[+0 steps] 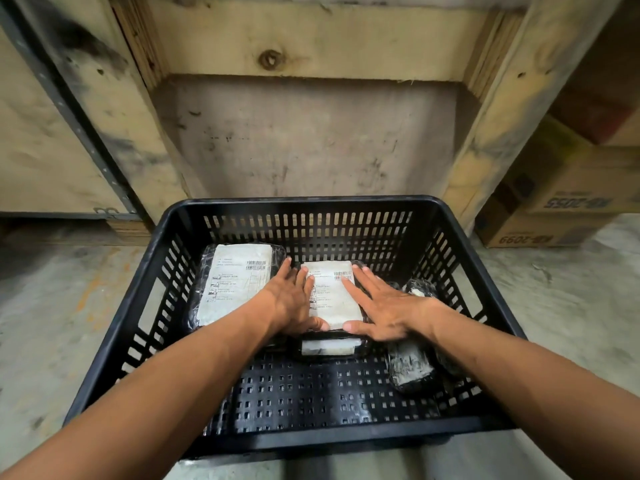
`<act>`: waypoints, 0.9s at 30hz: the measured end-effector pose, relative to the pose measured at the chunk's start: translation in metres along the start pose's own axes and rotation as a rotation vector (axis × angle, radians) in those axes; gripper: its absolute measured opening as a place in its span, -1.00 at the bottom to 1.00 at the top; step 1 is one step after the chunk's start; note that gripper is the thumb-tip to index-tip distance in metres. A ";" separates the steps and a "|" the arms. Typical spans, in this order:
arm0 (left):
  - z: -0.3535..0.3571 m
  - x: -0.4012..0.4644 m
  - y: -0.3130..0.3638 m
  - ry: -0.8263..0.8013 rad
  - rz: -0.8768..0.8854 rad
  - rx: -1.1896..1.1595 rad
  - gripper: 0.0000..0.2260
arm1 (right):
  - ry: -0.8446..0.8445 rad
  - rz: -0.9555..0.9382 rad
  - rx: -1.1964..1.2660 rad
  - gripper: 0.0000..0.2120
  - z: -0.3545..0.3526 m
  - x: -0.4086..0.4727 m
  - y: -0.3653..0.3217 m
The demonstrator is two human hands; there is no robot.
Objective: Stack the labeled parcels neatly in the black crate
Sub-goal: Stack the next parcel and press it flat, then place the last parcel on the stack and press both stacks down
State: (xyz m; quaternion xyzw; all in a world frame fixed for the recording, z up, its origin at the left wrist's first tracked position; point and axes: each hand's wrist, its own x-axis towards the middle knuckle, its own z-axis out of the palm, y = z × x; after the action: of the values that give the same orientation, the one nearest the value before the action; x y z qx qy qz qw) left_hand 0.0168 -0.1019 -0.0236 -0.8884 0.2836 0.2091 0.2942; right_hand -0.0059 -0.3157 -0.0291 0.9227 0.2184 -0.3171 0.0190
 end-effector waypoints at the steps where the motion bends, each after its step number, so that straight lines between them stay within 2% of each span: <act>1: 0.001 -0.001 0.000 0.013 0.003 -0.015 -0.12 | -0.012 0.001 0.013 -0.09 -0.002 -0.007 0.001; 5: -0.005 -0.011 0.011 0.055 0.032 -0.073 -0.13 | -0.040 0.041 0.020 -0.19 -0.025 -0.039 0.006; 7: -0.014 -0.018 0.024 0.090 0.071 -0.125 -0.17 | -0.012 0.044 -0.055 -0.28 -0.045 -0.055 0.012; 11: -0.035 -0.029 0.058 0.270 0.064 -0.460 -0.30 | -0.010 -0.017 -0.315 -0.47 -0.073 -0.083 0.031; 13: -0.046 -0.032 0.073 0.320 0.040 -0.593 -0.33 | -0.043 -0.022 -0.358 -0.56 -0.075 -0.091 0.038; 18: -0.069 -0.028 0.111 0.415 0.020 -0.757 -0.37 | -0.045 -0.013 -0.427 -0.62 -0.066 -0.089 0.047; 20: -0.074 -0.020 0.126 0.301 -0.032 -0.974 -0.37 | -0.050 -0.005 -0.467 -0.62 -0.064 -0.087 0.049; 22: -0.075 -0.011 0.136 0.086 -0.008 -1.208 -0.23 | -0.044 -0.014 -0.480 -0.62 -0.064 -0.088 0.049; 24: -0.073 -0.006 0.141 -0.090 0.083 -1.268 -0.08 | -0.012 -0.020 -0.450 -0.61 -0.064 -0.087 0.048; 27: -0.066 0.002 0.141 -0.159 0.119 -1.348 -0.17 | 0.021 -0.021 -0.415 -0.60 -0.063 -0.086 0.044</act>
State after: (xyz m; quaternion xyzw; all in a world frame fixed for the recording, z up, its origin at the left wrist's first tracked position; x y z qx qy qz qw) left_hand -0.0572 -0.2385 -0.0330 -0.8426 0.1173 0.4204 -0.3155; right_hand -0.0117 -0.3784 0.0677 0.8998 0.2889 -0.2561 0.2032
